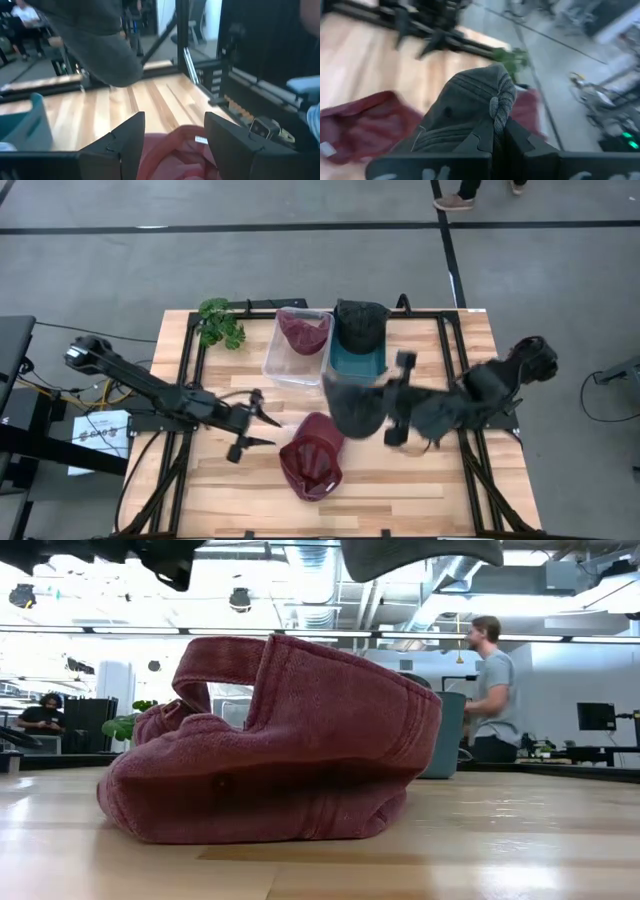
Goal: Pick & Place hat
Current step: Put the black cap into the blue bin
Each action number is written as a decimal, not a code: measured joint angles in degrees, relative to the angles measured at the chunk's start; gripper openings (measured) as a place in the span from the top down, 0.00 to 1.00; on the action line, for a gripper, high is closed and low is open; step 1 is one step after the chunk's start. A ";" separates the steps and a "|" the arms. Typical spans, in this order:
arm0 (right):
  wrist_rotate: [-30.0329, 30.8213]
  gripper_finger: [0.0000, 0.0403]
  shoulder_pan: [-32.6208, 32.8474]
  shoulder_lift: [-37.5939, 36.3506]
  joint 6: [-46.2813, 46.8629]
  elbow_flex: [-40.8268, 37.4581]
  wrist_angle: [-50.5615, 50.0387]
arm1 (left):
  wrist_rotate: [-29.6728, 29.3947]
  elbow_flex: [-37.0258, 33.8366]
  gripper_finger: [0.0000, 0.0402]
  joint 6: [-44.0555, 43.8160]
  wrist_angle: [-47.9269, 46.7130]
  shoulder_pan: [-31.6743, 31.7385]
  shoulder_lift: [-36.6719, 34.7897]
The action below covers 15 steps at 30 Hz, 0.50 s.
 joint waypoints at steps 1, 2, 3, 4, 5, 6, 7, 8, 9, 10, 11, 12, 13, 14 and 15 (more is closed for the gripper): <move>1.02 0.99 -0.65 -1.10 0.02 -0.41 0.07 | 0.01 -1.14 0.50 0.01 -0.01 0.13 -2.42; 2.02 0.99 -1.40 -2.15 -0.01 -0.93 0.33 | 0.01 -2.27 0.49 0.00 0.00 0.16 -4.73; 2.82 0.99 -2.23 -3.15 -0.10 -1.49 0.56 | 0.01 -3.30 0.49 -0.06 0.00 0.16 -6.92; 3.61 0.99 -3.13 -4.14 -0.42 -2.25 1.17 | 0.00 -4.35 0.49 -0.26 -0.05 0.16 -9.21; 4.25 0.99 -4.21 -5.14 -0.88 -3.18 2.11 | 0.02 -5.24 0.49 -0.32 0.00 0.16 -11.31; 4.57 0.99 -5.47 -6.15 -1.76 -4.20 3.21 | 0.02 -5.96 0.49 -0.34 0.01 0.16 -13.19; 4.63 0.99 -6.83 -7.10 -2.66 -5.26 4.51 | 0.02 -6.67 0.49 -0.35 0.03 0.16 -15.14; 4.59 0.99 -8.41 -8.03 -3.84 -6.44 6.27 | 0.02 -7.34 0.49 -0.36 0.04 0.16 -16.76; 4.52 0.99 -10.06 -9.10 -5.12 -7.85 8.12 | 0.02 -7.93 0.50 -0.35 0.16 0.16 -18.14; 4.13 0.99 -11.77 -10.07 -6.28 -9.35 9.52 | 0.02 -8.55 0.49 -0.36 0.21 0.16 -19.42; 3.60 0.99 -13.50 -10.93 -7.27 -10.68 11.13 | 0.02 -9.20 0.49 -0.36 0.19 0.16 -20.55; 2.69 0.99 -15.51 -11.91 -8.31 -12.24 12.87 | 0.03 -9.76 0.49 -0.38 0.13 0.16 -21.40; 1.42 0.99 -17.42 -12.81 -9.17 -13.75 13.96 | 0.02 -10.15 0.49 -0.36 0.19 0.19 -21.90; -0.26 0.99 -19.28 -13.68 -9.84 -15.24 15.01 | 0.04 -10.44 0.49 -0.36 0.14 0.19 -22.32; -2.11 0.99 -21.30 -14.56 -10.58 -16.76 16.49 | 0.04 -10.65 0.49 -0.36 0.14 0.19 -22.65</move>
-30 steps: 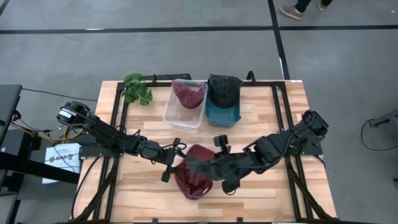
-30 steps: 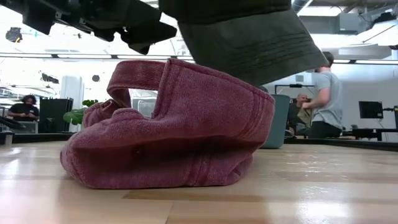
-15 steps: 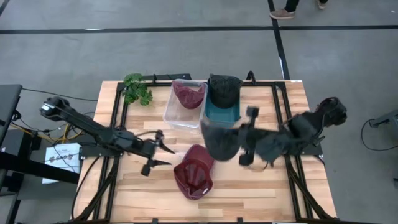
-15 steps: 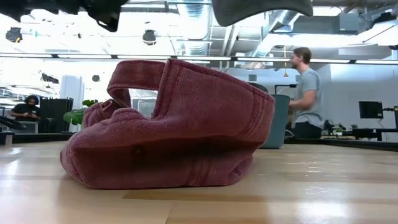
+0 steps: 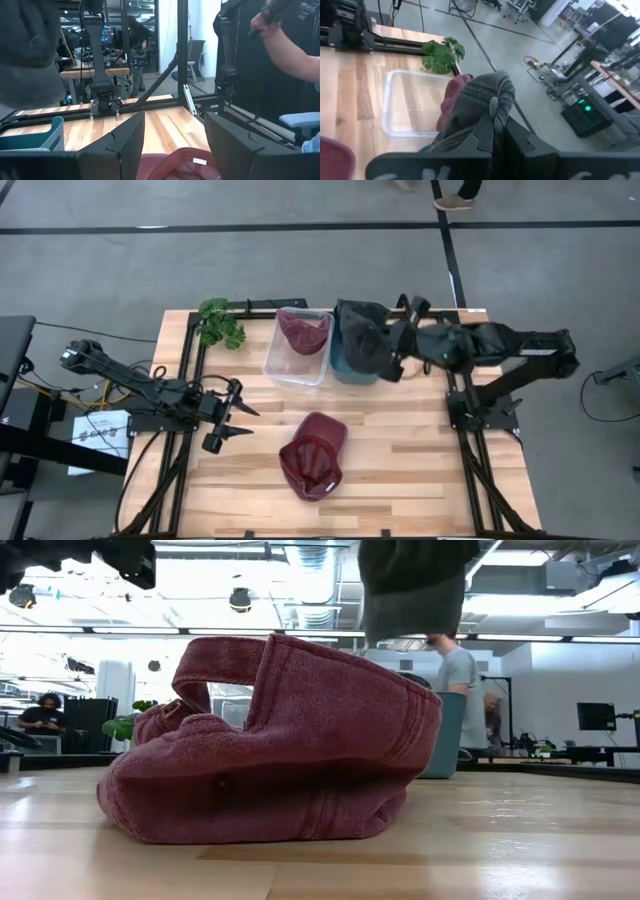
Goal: Pick & Place hat
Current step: Put the black cap into the blue bin
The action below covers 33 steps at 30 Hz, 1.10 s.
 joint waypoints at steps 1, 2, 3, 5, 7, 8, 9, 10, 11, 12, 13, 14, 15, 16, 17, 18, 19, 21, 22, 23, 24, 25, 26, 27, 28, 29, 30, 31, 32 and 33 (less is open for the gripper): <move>-1.81 0.99 -2.02 -0.77 -0.73 -1.45 1.40 | 0.00 -0.09 0.49 0.00 0.10 0.02 -0.06; -3.58 0.99 -3.83 -1.50 -1.56 -2.94 2.73 | -0.02 -0.09 0.49 0.00 0.13 0.02 -0.01; -5.39 0.99 -5.72 -2.12 -2.42 -4.38 4.04 | -0.02 -0.11 0.50 0.00 0.11 0.02 0.01; -9.40 0.99 -9.36 -3.01 -4.61 -6.84 7.05 | 0.00 -0.11 0.49 0.00 0.20 0.02 0.02; -13.62 0.99 -12.80 -3.74 -6.71 -9.25 10.07 | 0.00 -0.11 0.49 0.00 0.28 0.02 0.02; -15.91 0.99 -14.49 -3.85 -7.73 -10.21 11.42 | 0.00 -0.11 0.49 0.00 0.28 0.02 0.04; -18.06 0.99 -16.19 -3.87 -8.64 -11.19 12.84 | 0.00 -0.11 0.49 0.00 0.28 0.02 0.04; -20.23 0.99 -17.83 -3.84 -9.46 -12.19 13.83 | 0.00 -0.11 0.49 0.00 0.28 0.02 0.04; -22.06 0.99 -19.46 -3.79 -9.92 -13.17 14.43 | 0.00 -0.11 0.49 0.00 0.28 0.02 0.04; -23.83 0.99 -21.19 -3.49 -10.14 -13.88 14.80 | 0.00 -0.11 0.50 0.00 0.28 0.02 0.04; -25.32 0.99 -22.83 -3.17 -10.40 -14.60 15.63 | 0.00 -0.11 0.49 0.00 0.31 0.02 0.04; -26.89 0.99 -24.26 -2.86 -10.45 -15.47 16.32 | 0.00 -0.11 0.49 0.00 0.31 0.02 0.04; -28.36 0.99 -25.60 -2.60 -10.55 -16.40 16.90 | 0.00 -0.11 0.49 0.01 0.31 0.02 0.04; -30.14 0.99 -26.87 -2.45 -10.62 -17.28 17.59 | 0.00 -0.11 0.49 0.05 0.31 0.02 0.04; -32.20 0.99 -28.02 -2.36 -10.90 -18.04 18.05 | 0.00 -0.11 0.49 0.09 0.31 0.02 0.04; -34.13 0.99 -28.99 -2.36 -11.06 -18.89 19.21 | 0.00 -0.11 0.49 0.09 0.31 0.02 0.04; -35.87 0.99 -29.74 -2.20 -11.11 -19.71 21.00 | 0.00 -0.11 0.49 0.09 0.31 0.02 0.04; -38.62 0.99 -30.75 -2.04 -11.46 -21.38 22.85 | 0.00 -0.11 0.50 0.11 0.30 0.02 0.06; -39.28 0.99 -31.26 -1.84 -11.59 -21.97 22.88 | 0.00 -0.11 0.49 0.11 0.31 0.02 0.06; -39.49 0.99 -31.70 -1.36 -11.85 -22.21 23.39 | 0.00 -0.11 0.49 0.11 0.31 0.02 0.06; -39.60 0.99 -32.02 -0.97 -12.12 -22.55 23.93 | 0.02 -0.11 0.49 0.11 0.30 0.02 0.06; -39.64 0.99 -32.33 -0.71 -12.35 -22.91 23.70 | 0.00 -0.11 0.49 0.15 0.33 0.00 0.06; -39.74 0.99 -32.70 -0.62 -12.41 -23.48 23.68 | 0.02 -0.11 0.49 0.10 0.32 0.00 0.06; -40.11 0.99 -33.19 -0.56 -12.48 -24.18 23.73 | 0.02 -0.11 0.49 0.03 0.31 0.00 0.06; -40.84 0.99 -33.61 -0.56 -12.50 -25.02 24.28 | 0.00 -0.11 0.49 -0.05 0.32 0.00 0.06; -41.80 0.99 -33.97 -0.56 -12.48 -25.80 25.11 | 0.01 -0.11 0.50 -0.09 0.33 0.01 0.06; -42.43 0.99 -34.44 -0.56 -12.24 -26.39 25.38 | 0.02 -0.11 0.50 -0.11 0.32 0.00 0.06; -42.46 0.99 -34.86 -0.56 -11.85 -26.87 25.32 | 0.02 -0.11 0.49 -0.12 0.31 0.00 0.06; -42.53 0.99 -35.24 -0.56 -11.60 -27.24 25.38 | 0.02 -0.11 0.49 -0.13 0.33 0.01 0.06; -42.75 0.99 -35.57 -0.56 -11.43 -27.64 25.42 | 0.02 -0.11 0.49 -0.13 0.33 0.00 0.06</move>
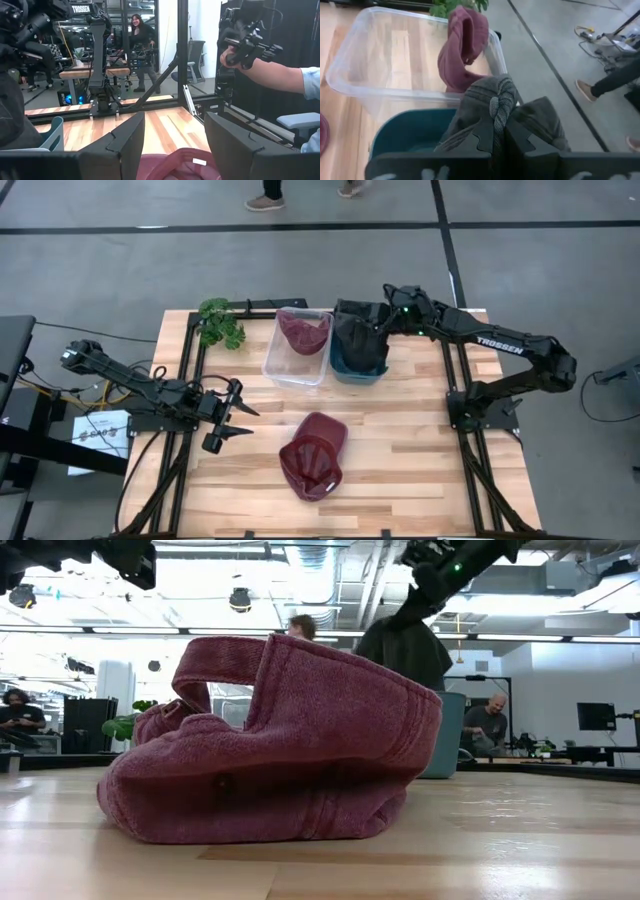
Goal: Pick & Place hat
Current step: Put the black cap into the blue bin
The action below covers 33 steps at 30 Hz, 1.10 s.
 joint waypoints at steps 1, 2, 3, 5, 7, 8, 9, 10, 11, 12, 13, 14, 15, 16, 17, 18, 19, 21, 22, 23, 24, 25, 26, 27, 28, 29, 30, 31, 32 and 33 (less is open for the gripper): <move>-0.41 0.99 -0.21 0.00 -0.01 -0.57 0.47 | 0.00 0.00 0.49 0.00 -0.01 0.00 0.00; -1.12 0.99 -0.41 0.00 0.10 -1.20 1.27 | 0.00 0.00 0.49 0.00 0.00 0.02 0.00; -1.93 0.99 -0.51 0.00 0.38 -1.79 2.13 | 0.00 0.00 0.49 0.00 0.00 0.00 0.00; -2.88 0.99 -0.51 0.00 0.42 -2.45 3.50 | -0.02 0.00 0.50 0.02 0.00 0.00 0.00; -3.11 0.99 -0.46 0.00 0.39 -2.46 4.00 | 0.00 0.00 0.49 0.21 0.02 0.00 0.00; -3.12 0.99 -0.46 0.00 0.34 -2.46 4.24 | 0.00 0.00 0.49 0.23 0.05 0.00 0.00; -3.14 0.99 -0.46 0.00 0.20 -2.46 4.50 | -0.02 0.00 0.49 0.24 0.09 0.00 0.00; -3.22 0.99 -0.46 0.00 0.18 -2.46 4.96 | 0.00 0.00 0.49 0.26 0.17 0.00 0.00; -3.77 0.99 -0.47 0.00 0.15 -2.46 5.56 | -0.01 0.00 0.49 0.30 0.22 0.00 0.00; -4.52 0.99 -0.53 0.00 0.12 -2.46 6.12 | -0.01 0.00 0.49 0.34 0.24 0.00 0.00; -5.21 0.99 -0.74 0.00 0.04 -2.46 6.46 | 0.00 0.00 0.49 0.36 0.27 0.00 0.00; -5.55 0.99 -0.86 0.00 0.00 -2.46 6.56 | -0.01 0.00 0.49 0.37 0.36 0.00 0.00; -5.64 0.99 -1.03 0.13 0.00 -2.46 6.56 | -0.01 0.00 0.50 0.37 0.45 0.00 0.00; -5.66 0.99 -1.22 0.58 0.01 -2.45 6.80 | -0.02 0.00 0.50 0.37 0.48 0.00 0.00; -5.72 0.99 -1.53 1.01 0.16 -2.44 6.84 | -0.01 0.00 0.49 0.37 0.46 0.00 0.02; -5.75 0.99 -1.99 1.32 0.37 -2.53 6.36 | 0.00 0.00 0.49 0.37 0.49 0.00 0.02; -5.81 0.99 -2.32 1.93 0.40 -2.55 6.52 | -0.02 0.00 0.49 0.37 0.60 0.00 0.02; -5.85 0.99 -2.38 3.66 0.44 -2.44 8.05 | 0.00 0.00 0.49 0.38 0.71 0.01 0.02; -5.85 0.99 -2.38 4.63 0.41 -2.46 8.08 | -0.02 0.00 0.49 0.37 0.74 0.02 0.02; -5.89 0.99 -2.37 5.66 0.37 -2.46 8.69 | 0.00 0.00 0.49 0.39 0.80 0.02 0.02; -6.04 0.99 -2.54 6.71 0.30 -2.46 9.66 | 0.00 0.00 0.50 0.39 0.79 0.01 0.02; -6.23 0.99 -2.70 7.54 0.16 -2.46 10.40 | 0.00 0.00 0.50 0.37 0.79 0.00 0.02; -6.28 0.98 -2.90 8.20 0.11 -2.46 10.85 | 0.00 0.00 0.49 0.37 0.81 0.01 0.02; -6.27 0.98 -3.19 8.71 0.01 -2.46 11.28 | 0.00 0.00 0.49 0.37 0.78 0.02 0.02; -6.22 0.98 -3.52 9.18 -0.01 -2.46 11.55 | 0.00 0.00 0.49 0.39 0.77 0.02 0.02; -6.12 0.98 -3.84 9.50 -0.02 -2.46 11.54 | 0.00 0.00 0.49 0.37 0.77 0.00 0.02; -6.05 0.98 -4.25 9.78 -0.01 -2.46 11.39 | 0.00 0.00 0.49 0.37 0.77 0.02 0.02; -6.05 0.98 -4.63 9.94 0.00 -2.46 11.21 | 0.00 0.00 0.49 0.37 0.73 0.02 0.02; -6.02 0.98 -4.93 9.96 0.07 -2.46 10.91 | 0.00 0.00 0.49 0.37 0.69 0.02 0.02; -5.92 0.98 -5.23 9.87 0.40 -2.46 10.49 | 0.00 0.00 0.50 0.37 0.64 0.01 0.02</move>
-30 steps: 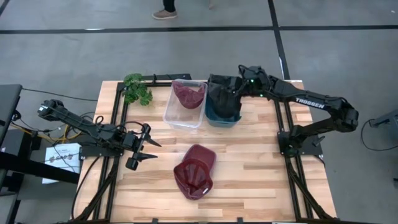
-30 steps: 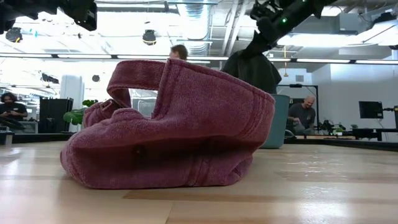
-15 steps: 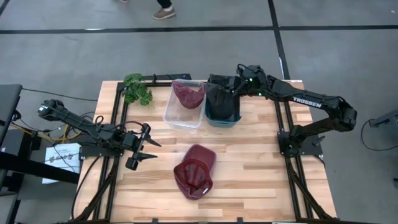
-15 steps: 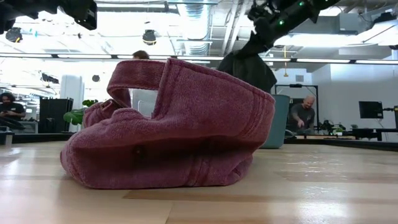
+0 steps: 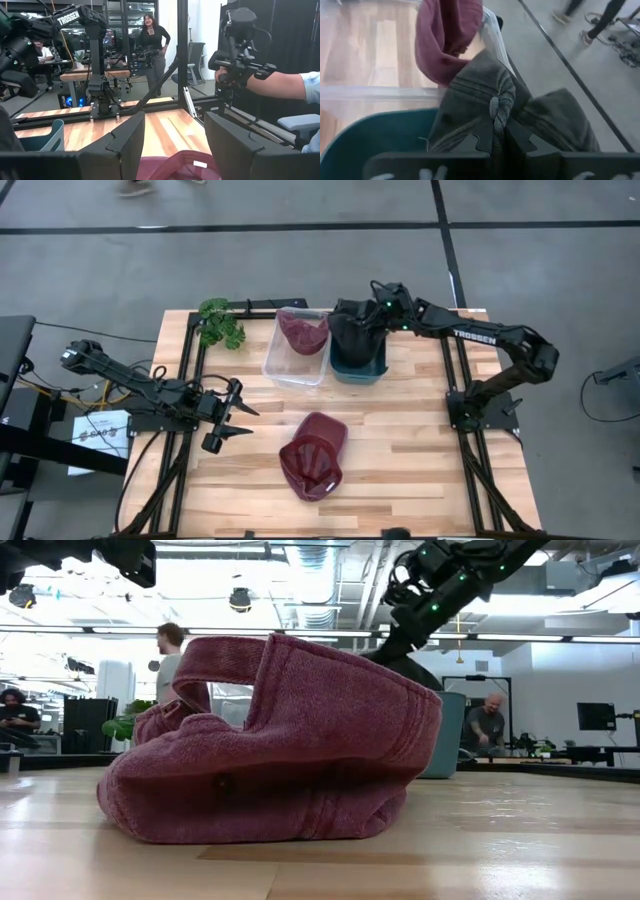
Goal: Pick & Place hat
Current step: Put the black cap into the blue bin, then put the red cap into the transparent bin
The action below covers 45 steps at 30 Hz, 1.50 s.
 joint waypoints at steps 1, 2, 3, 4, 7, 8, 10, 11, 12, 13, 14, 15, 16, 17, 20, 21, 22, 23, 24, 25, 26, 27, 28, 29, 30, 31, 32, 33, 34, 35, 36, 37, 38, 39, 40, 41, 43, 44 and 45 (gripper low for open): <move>0.29 0.97 -0.29 -0.13 0.17 0.00 -0.48 | 0.00 0.00 0.50 -0.01 -0.13 0.00 0.00; 0.31 0.97 -0.58 -0.25 0.40 0.00 -0.88 | 0.00 0.00 0.49 -0.04 -0.25 -0.01 0.00; 0.31 0.97 -0.90 -0.34 0.73 0.00 -1.24 | 0.00 0.00 0.49 -0.18 -0.29 0.01 0.00; 0.32 0.96 -1.27 -0.56 1.24 0.00 -1.76 | 0.00 0.00 0.49 -0.20 -0.27 -0.01 0.00; 0.38 0.95 -2.09 -1.22 1.79 0.02 -3.24 | 0.00 0.00 0.49 -0.20 -0.29 0.01 0.00; 0.48 0.94 -2.31 -1.41 2.02 0.02 -4.11 | 0.00 0.00 0.49 -0.21 -0.27 0.00 0.00; 0.46 0.92 -2.85 -1.84 2.13 0.02 -5.54 | 0.00 0.00 0.50 -0.22 -0.26 0.00 0.10; 0.44 0.91 -3.06 -2.07 2.16 0.02 -6.17 | 0.00 0.00 0.49 -0.22 -0.32 0.01 0.11; 0.45 0.91 -3.11 -2.30 2.31 0.02 -6.99 | 0.00 0.00 0.49 -0.22 -0.30 0.00 0.11; 0.52 0.90 -3.20 -2.45 2.86 0.02 -7.65 | 0.00 0.00 0.49 -0.22 -0.27 -0.01 0.11; 0.59 0.89 -3.42 -2.52 3.09 0.02 -7.93 | 0.00 0.00 0.49 -0.22 -0.27 0.00 0.15; 0.69 0.88 -3.47 -2.56 3.32 0.02 -8.09 | 0.00 0.00 0.49 -0.22 -0.29 0.01 0.17; 0.54 0.88 -3.50 -2.67 3.55 0.02 -8.24 | 0.00 0.00 0.49 -0.22 -0.28 0.01 0.19; 0.43 0.87 -3.49 -2.87 3.84 0.02 -8.50 | 0.00 0.00 0.49 -0.22 -0.20 0.01 0.35; 0.31 0.83 -3.29 -3.12 4.15 0.04 -8.48 | 0.00 0.00 0.50 -0.22 -0.21 0.01 0.63; 0.29 0.81 -3.27 -3.23 4.39 0.02 -8.73 | 0.00 0.00 0.49 -0.24 -0.08 0.01 0.77; 0.29 0.79 -3.27 -3.41 4.58 0.02 -8.69 | 0.00 0.00 0.49 -0.22 -0.03 0.01 0.88; 0.29 0.76 -3.09 -3.52 4.63 0.04 -8.49 | -0.02 0.00 0.49 -0.24 -0.06 0.01 0.89; 0.28 0.73 -2.91 -3.64 4.89 0.04 -8.53 | 0.00 0.00 0.49 -0.23 0.02 0.00 0.87; 0.30 0.70 -2.91 -3.85 5.18 0.03 -8.84 | -0.01 0.00 0.49 -0.24 0.08 0.00 0.87; 0.29 0.66 -2.96 -4.04 5.54 0.02 -8.97 | 0.00 0.00 0.49 -0.24 0.08 0.01 0.87; 0.26 0.62 -2.89 -4.22 5.64 0.04 -8.72 | 0.00 0.00 0.49 -0.24 0.04 0.01 0.87; 0.26 0.58 -2.66 -4.53 5.67 0.04 -8.75 | 0.00 0.00 0.50 -0.24 0.10 0.01 0.87; 0.26 0.54 -2.57 -4.88 5.70 0.04 -9.14 | 0.00 0.00 0.50 -0.24 0.17 0.01 0.87; 0.29 0.50 -2.57 -5.30 5.67 0.04 -9.06 | -0.01 0.00 0.49 -0.24 0.21 0.01 0.91; 0.29 0.47 -2.53 -5.86 5.70 0.04 -8.99 | 0.00 0.00 0.49 -0.25 0.19 0.00 0.95; 0.27 0.43 -2.52 -6.52 5.92 0.04 -9.15 | 0.00 0.00 0.49 -0.24 0.18 -0.01 0.98; 0.30 0.41 -2.43 -7.34 6.09 0.04 -9.15 | 0.00 0.00 0.49 -0.24 0.20 -0.01 1.00; 0.30 0.38 -2.34 -8.23 6.31 0.04 -9.22 | 0.00 0.00 0.49 -0.26 0.26 -0.01 1.12; 0.31 0.37 -2.25 -9.22 6.54 0.04 -9.49 | 0.00 0.00 0.49 -0.26 0.19 -0.01 1.14; 0.31 0.36 -2.20 -10.29 6.66 0.04 -9.81 | -0.01 0.00 0.49 -0.25 0.16 0.01 1.18; 0.33 0.36 -2.20 -11.40 6.68 0.04 -10.09 | 0.00 0.00 0.49 -0.26 0.26 0.01 1.20; 0.31 0.36 -2.14 -12.62 6.94 0.04 -10.64 | 0.00 0.00 0.50 -0.26 0.22 0.01 1.20; 0.36 0.36 -1.92 -13.84 7.35 0.04 -11.03 | 0.00 0.00 0.50 -0.26 0.22 -0.01 1.22; 0.35 0.36 -1.64 -14.97 7.62 0.06 -11.09 | 0.00 0.00 0.49 -0.28 0.22 0.00 1.22; 0.40 0.36 -1.31 -16.17 7.98 0.07 -11.50 | 0.00 0.00 0.49 -0.28 0.24 0.01 1.22; 0.44 0.36 -0.40 -18.42 9.06 0.07 -12.41 | 0.00 0.00 0.49 -0.28 0.24 -0.01 1.22; 0.42 0.36 0.24 -19.36 9.88 0.09 -12.40 | 0.00 0.00 0.49 -0.28 0.24 0.00 1.22; 0.42 0.36 0.89 -20.15 10.81 0.09 -12.98 | 0.00 0.00 0.49 -0.28 0.25 0.00 1.22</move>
